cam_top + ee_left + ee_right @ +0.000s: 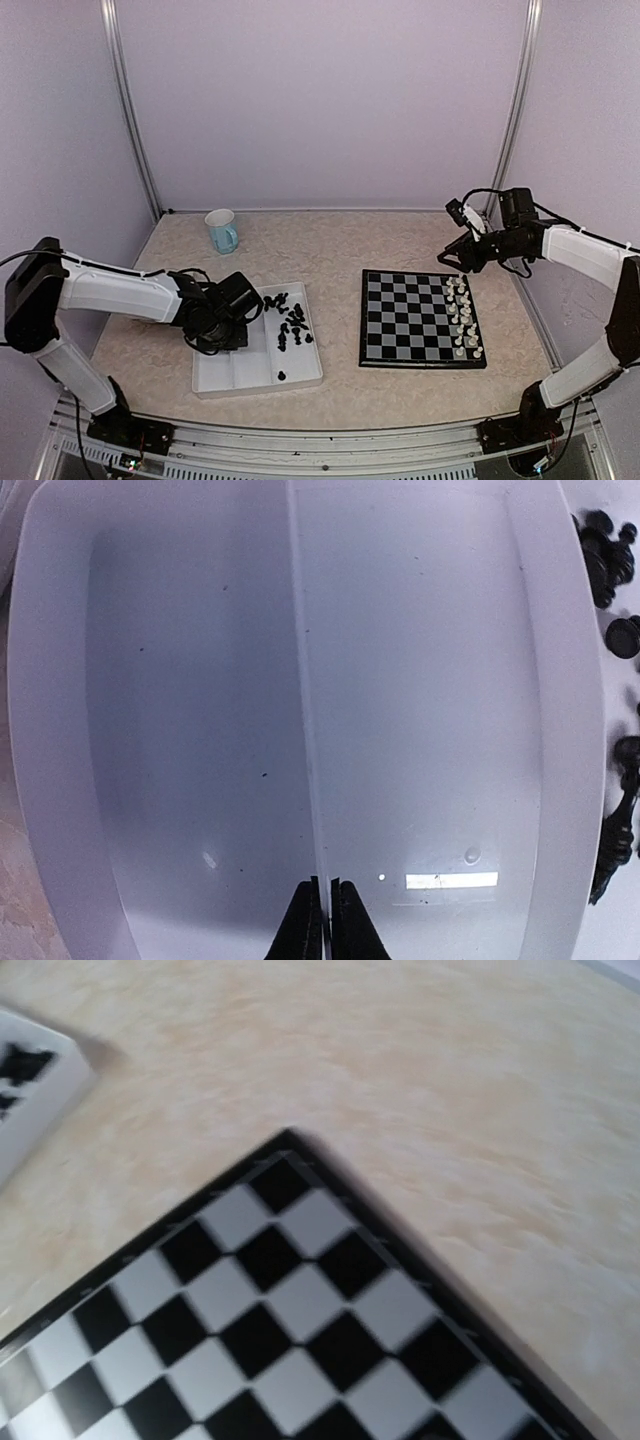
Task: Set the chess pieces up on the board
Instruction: Position the chessboard at the center of the board.
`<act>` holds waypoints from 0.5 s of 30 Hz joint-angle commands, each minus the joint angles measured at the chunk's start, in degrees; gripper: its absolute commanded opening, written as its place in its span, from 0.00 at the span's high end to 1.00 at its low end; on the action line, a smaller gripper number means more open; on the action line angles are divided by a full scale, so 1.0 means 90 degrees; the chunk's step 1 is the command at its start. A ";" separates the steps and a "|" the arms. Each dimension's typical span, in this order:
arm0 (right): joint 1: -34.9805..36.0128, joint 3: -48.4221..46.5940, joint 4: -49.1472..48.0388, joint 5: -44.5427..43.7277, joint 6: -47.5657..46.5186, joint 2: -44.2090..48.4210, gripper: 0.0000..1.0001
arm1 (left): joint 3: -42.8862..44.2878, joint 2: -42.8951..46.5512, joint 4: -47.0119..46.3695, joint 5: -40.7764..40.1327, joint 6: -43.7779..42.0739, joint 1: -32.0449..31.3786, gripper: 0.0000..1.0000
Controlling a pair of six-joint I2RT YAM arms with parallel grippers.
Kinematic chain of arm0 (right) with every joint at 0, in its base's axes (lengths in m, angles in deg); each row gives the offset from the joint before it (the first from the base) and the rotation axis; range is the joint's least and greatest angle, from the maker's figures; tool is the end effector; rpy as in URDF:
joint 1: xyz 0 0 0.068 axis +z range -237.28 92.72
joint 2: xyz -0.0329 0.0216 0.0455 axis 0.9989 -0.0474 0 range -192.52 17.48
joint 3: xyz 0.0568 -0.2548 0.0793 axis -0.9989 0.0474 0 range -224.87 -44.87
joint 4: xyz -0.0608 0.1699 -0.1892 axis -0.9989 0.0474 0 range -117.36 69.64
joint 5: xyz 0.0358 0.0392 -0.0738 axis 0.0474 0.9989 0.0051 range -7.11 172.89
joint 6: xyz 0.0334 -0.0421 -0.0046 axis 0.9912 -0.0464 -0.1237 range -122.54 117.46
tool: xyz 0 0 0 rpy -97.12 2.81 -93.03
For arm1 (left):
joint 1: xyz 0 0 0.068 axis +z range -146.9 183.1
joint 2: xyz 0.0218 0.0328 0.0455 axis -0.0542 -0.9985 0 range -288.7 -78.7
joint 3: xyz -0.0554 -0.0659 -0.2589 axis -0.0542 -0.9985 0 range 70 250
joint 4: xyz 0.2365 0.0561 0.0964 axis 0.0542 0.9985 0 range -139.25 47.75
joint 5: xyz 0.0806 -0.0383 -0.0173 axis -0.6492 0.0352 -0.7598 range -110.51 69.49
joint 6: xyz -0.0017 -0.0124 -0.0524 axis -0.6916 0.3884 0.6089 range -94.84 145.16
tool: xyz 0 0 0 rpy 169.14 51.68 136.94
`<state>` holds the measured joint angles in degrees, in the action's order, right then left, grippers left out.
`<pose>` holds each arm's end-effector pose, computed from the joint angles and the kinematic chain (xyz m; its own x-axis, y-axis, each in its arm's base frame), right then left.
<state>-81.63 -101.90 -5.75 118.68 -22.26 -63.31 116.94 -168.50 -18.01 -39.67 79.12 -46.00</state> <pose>0.2950 0.0501 0.2570 -0.5017 -0.3247 -0.8018 -0.6991 0.6981 0.1547 0.1850 -0.1957 0.1514 -0.9002 -0.1273 -0.4164 -0.1236 0.9917 -0.0358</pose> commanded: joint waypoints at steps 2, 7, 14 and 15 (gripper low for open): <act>0.0708 -0.0025 0.0627 0.0106 -0.0822 0.0061 0.57 | 0.0477 -0.0374 -0.0001 -0.0309 -0.0197 -0.0439 0.95; 0.1424 -0.0210 0.1206 0.0143 -0.1308 -0.0045 0.57 | 0.0660 -0.0644 0.0002 -0.0376 -0.0203 -0.0568 0.95; 0.2956 -0.0548 0.1902 0.0403 -0.2097 -0.0070 0.58 | 0.0909 -0.0566 0.0021 -0.0329 -0.0399 -0.0631 0.35; 0.3206 -0.0613 0.1905 0.0271 -0.2111 -0.0146 0.59 | 0.0975 -0.0469 0.0059 -0.0380 -0.0457 -0.0675 0.29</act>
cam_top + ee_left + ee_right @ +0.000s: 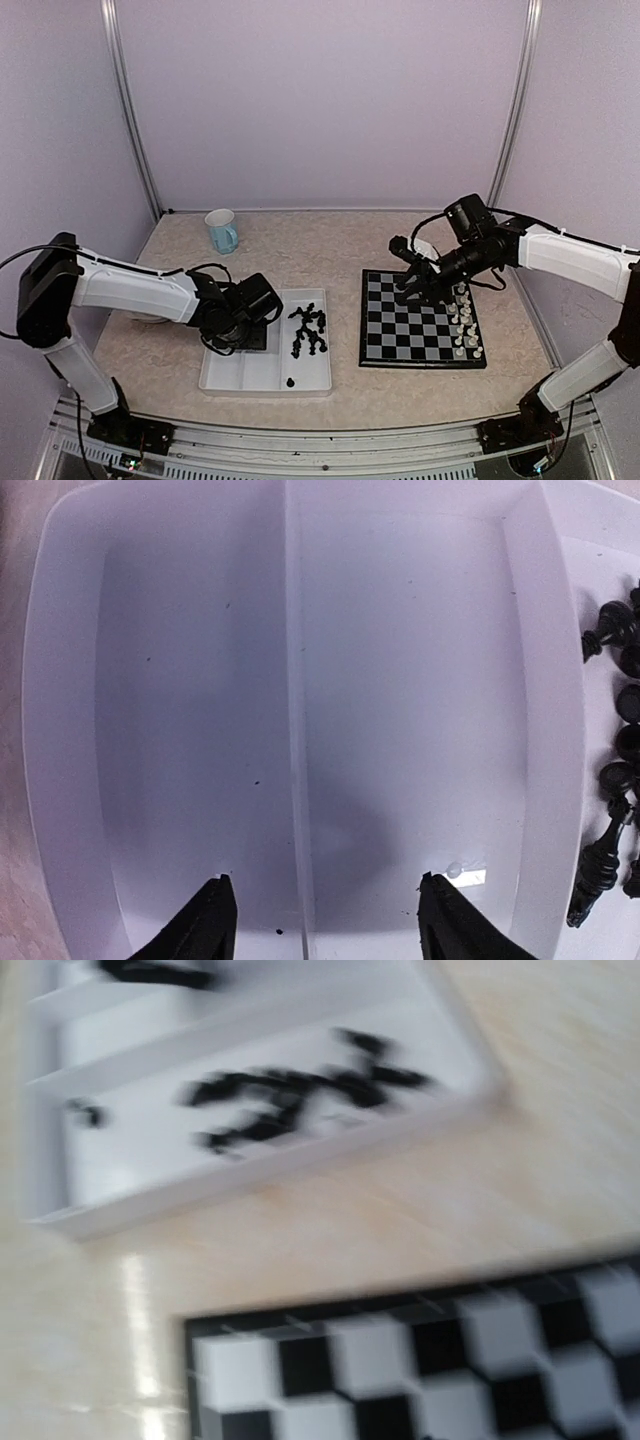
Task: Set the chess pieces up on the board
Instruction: Position the chessboard at the center of the board, then pick up the pawn from the storage box.
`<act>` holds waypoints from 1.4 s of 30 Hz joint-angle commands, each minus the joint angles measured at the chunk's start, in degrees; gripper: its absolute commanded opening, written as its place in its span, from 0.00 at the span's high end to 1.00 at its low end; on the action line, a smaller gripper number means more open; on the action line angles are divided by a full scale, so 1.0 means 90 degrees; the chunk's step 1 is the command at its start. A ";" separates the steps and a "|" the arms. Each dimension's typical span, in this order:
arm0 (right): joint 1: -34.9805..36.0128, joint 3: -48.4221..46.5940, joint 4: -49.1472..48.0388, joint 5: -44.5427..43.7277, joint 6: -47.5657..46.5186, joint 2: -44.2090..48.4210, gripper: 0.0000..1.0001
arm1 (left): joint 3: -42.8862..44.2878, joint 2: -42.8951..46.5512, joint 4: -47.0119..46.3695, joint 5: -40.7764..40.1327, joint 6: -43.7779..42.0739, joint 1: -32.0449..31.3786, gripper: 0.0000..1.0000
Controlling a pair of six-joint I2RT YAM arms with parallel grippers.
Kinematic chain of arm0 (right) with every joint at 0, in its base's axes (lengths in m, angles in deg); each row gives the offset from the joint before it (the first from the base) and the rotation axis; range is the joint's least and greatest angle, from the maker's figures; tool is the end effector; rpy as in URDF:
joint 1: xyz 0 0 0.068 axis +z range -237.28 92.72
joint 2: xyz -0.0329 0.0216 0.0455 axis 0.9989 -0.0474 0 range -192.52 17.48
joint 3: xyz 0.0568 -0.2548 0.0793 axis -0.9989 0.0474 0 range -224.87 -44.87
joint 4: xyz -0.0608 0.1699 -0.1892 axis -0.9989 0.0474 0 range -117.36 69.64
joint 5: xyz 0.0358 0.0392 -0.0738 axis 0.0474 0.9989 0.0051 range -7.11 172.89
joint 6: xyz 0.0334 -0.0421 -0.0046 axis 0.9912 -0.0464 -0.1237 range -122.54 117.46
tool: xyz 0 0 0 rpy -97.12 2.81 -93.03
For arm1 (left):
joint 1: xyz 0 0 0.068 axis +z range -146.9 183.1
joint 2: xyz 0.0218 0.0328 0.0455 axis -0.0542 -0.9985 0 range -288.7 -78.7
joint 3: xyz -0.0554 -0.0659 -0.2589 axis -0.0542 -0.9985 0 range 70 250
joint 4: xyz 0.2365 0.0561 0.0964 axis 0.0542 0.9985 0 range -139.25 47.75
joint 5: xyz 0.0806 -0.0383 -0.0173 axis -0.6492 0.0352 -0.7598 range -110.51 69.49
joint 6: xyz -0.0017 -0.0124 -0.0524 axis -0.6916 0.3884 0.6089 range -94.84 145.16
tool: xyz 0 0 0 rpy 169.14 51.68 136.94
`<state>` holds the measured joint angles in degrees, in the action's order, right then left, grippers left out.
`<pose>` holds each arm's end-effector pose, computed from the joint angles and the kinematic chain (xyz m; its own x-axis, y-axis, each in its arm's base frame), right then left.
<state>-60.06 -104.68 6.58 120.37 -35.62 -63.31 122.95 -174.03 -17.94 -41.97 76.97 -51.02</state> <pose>0.2451 0.1504 0.2587 -0.2418 -0.6115 -0.7534 -0.9620 0.2528 0.1035 0.1841 -0.2323 0.1528 -0.8932 -0.0133 -0.4496 -0.0130 0.9999 -0.0036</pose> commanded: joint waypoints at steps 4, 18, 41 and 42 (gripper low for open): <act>0.1724 -0.0823 0.0657 -0.0366 -0.0651 -0.0767 0.60 | 0.0481 0.0723 0.0020 -0.0259 -0.0496 -0.0142 0.20; 0.3728 -0.2906 0.0615 -0.1370 -0.0328 -0.3319 0.59 | -0.0685 0.3360 -0.2046 0.1434 -0.1800 0.2953 0.10; 0.4373 -0.3906 0.0848 -0.1983 -0.0193 -0.4827 0.72 | -0.1171 0.3518 -0.2169 0.1426 -0.2056 0.3124 0.12; 0.4368 -0.3926 0.0837 -0.2014 -0.0182 -0.4855 0.73 | -0.1176 0.3521 -0.2178 0.1424 -0.2056 0.3124 0.12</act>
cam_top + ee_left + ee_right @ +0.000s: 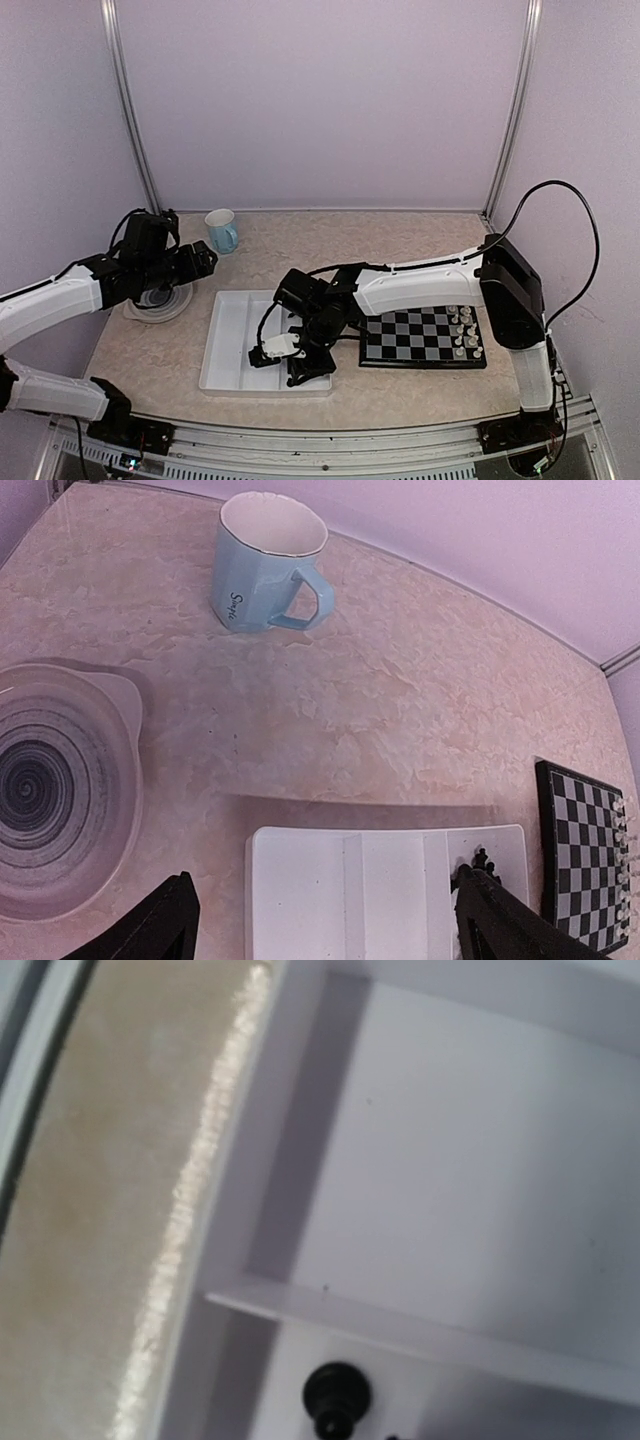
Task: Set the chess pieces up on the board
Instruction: Pick up the pawn from the storage box.
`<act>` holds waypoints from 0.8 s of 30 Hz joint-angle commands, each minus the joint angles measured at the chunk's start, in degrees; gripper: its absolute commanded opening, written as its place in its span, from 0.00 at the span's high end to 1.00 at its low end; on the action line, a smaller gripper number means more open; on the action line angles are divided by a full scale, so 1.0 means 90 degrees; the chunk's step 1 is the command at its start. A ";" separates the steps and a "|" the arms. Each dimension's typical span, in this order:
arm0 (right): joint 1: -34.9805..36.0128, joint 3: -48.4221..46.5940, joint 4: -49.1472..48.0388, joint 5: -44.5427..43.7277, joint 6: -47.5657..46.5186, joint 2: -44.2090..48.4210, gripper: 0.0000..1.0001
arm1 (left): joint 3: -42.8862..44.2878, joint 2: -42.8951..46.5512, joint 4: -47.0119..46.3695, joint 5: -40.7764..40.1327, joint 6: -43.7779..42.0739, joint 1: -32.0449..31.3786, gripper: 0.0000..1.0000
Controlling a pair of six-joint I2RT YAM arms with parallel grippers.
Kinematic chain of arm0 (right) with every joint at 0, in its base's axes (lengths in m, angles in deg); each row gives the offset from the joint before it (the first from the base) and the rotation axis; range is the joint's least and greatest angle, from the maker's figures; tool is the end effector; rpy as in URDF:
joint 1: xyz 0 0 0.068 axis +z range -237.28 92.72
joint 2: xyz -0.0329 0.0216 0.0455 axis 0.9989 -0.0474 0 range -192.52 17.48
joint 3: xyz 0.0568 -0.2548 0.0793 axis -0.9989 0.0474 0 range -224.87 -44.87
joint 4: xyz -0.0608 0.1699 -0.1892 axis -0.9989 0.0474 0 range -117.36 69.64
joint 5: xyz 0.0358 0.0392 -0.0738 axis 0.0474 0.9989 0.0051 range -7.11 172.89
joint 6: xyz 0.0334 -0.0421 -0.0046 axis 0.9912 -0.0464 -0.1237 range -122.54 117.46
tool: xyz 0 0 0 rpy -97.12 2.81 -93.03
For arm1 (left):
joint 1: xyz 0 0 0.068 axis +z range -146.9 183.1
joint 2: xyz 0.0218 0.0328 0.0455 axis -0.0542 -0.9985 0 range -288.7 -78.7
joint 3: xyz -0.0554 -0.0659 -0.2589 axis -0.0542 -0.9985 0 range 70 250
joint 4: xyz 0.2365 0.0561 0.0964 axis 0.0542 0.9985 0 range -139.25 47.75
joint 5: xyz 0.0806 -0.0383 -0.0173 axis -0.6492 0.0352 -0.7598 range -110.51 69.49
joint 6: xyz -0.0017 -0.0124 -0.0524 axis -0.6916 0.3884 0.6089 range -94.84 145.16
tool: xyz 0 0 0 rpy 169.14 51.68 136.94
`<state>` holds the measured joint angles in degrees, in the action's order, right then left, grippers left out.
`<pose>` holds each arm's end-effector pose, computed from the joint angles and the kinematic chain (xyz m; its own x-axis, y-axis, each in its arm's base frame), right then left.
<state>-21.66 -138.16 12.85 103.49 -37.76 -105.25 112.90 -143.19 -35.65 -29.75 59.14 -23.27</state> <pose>0.1715 0.4086 0.1667 0.2048 -0.8562 -0.4744 -0.9609 -0.2680 0.0689 0.2224 -0.1038 0.2546 -0.6076 -0.3145 -0.7294 -0.0225 0.9247 -0.3800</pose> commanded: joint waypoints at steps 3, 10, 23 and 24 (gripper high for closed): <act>0.0101 -0.0228 0.0075 -0.0182 0.0095 -0.0235 0.75 | -0.0069 0.0088 -0.0228 0.0077 -0.0074 0.0039 0.12; 0.0101 -0.0331 0.0072 -0.0121 0.0115 -0.0368 0.79 | -0.0093 0.0010 -0.0268 0.0131 -0.0048 0.0034 0.11; 0.0140 -0.0487 0.0178 0.0049 0.0097 -0.0513 0.85 | -0.0156 0.0032 -0.0223 0.0154 -0.0064 0.0039 0.12; 0.0140 -0.0501 0.0173 0.0060 0.0103 -0.0521 0.86 | -0.0157 0.0027 -0.0214 0.0160 -0.0064 0.0039 0.12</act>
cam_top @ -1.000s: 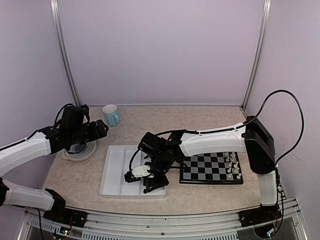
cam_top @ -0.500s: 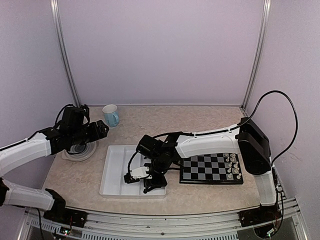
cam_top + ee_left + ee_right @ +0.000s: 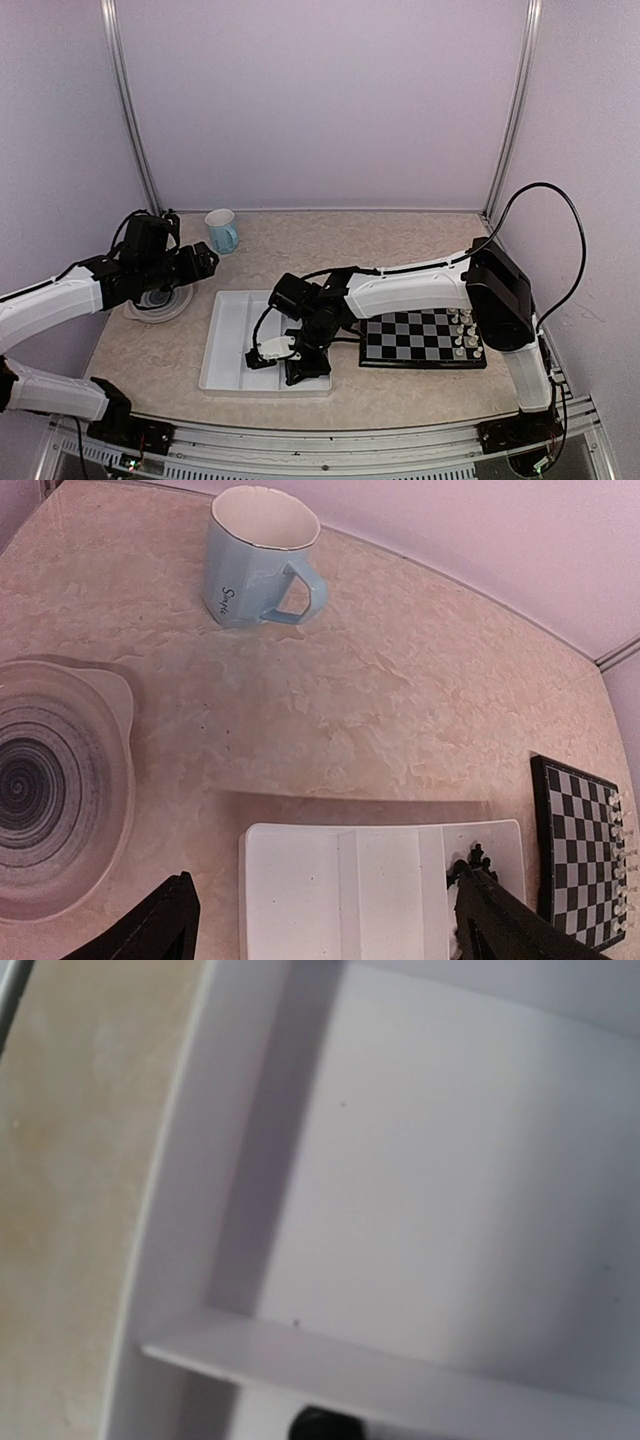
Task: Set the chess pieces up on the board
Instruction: Pick up the pawn from the storage box.
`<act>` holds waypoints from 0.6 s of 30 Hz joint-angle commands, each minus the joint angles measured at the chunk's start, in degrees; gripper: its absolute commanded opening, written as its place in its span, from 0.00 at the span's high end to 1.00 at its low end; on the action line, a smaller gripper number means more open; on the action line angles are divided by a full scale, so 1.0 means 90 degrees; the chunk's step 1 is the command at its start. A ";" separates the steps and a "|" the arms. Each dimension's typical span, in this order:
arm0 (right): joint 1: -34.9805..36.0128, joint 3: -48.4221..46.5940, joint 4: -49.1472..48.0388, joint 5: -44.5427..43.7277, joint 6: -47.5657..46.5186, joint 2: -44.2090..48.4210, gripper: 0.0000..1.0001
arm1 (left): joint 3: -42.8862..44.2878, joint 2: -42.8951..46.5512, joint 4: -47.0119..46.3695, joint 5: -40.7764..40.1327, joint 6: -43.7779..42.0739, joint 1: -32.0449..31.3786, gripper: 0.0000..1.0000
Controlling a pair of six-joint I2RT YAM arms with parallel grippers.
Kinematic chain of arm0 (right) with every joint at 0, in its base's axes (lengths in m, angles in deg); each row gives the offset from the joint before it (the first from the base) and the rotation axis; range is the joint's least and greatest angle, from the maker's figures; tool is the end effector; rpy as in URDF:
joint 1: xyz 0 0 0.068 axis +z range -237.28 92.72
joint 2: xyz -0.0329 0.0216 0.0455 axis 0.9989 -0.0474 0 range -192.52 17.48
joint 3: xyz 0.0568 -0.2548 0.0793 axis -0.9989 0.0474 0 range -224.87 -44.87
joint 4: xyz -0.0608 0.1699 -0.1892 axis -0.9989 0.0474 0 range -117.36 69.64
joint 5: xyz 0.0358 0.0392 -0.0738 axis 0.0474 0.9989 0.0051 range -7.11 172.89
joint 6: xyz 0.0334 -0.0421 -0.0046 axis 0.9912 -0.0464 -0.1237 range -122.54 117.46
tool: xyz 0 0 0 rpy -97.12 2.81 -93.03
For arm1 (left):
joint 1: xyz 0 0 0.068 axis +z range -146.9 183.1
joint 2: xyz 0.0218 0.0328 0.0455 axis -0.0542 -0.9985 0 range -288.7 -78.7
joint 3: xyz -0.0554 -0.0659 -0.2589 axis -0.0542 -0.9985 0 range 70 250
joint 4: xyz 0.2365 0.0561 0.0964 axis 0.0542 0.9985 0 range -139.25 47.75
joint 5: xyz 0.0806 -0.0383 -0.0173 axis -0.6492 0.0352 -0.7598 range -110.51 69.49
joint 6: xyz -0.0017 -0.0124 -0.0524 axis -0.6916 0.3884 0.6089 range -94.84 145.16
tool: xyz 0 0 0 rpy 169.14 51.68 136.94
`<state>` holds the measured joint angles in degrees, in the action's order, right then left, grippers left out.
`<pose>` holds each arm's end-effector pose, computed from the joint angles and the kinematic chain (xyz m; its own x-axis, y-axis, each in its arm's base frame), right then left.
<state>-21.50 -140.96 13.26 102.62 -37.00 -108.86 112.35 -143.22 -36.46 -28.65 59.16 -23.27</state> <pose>0.1751 0.4186 0.1529 0.1919 -0.8718 -0.4507 -0.9645 -0.2524 0.0775 0.2222 -0.1045 0.2525 -0.6134 -0.3137 -0.7248 -0.0087 0.9203 -0.3910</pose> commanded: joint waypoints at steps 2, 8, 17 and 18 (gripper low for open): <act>0.0123 -0.0224 0.0125 0.0180 0.0013 -0.0148 0.90 | -0.0097 0.0016 -0.0124 0.0042 -0.0081 0.0039 0.12; 0.0123 -0.0289 0.0140 0.0160 0.0011 0.0028 1.00 | -0.0060 -0.0043 -0.0115 0.0050 -0.0105 0.0039 0.12; -0.0664 0.0691 -0.0183 -0.0228 -0.0086 0.1608 1.00 | 0.0470 -0.0430 -0.0210 -0.0246 -0.0542 -0.0537 0.15; -0.0807 0.0873 -0.0239 -0.0270 -0.0085 0.1796 1.00 | 0.0580 -0.0541 -0.0219 -0.0361 -0.0606 -0.0705 0.15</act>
<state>-23.58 -137.05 13.16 102.01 -37.21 -101.56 113.16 -145.82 -36.76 -29.09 57.08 -25.39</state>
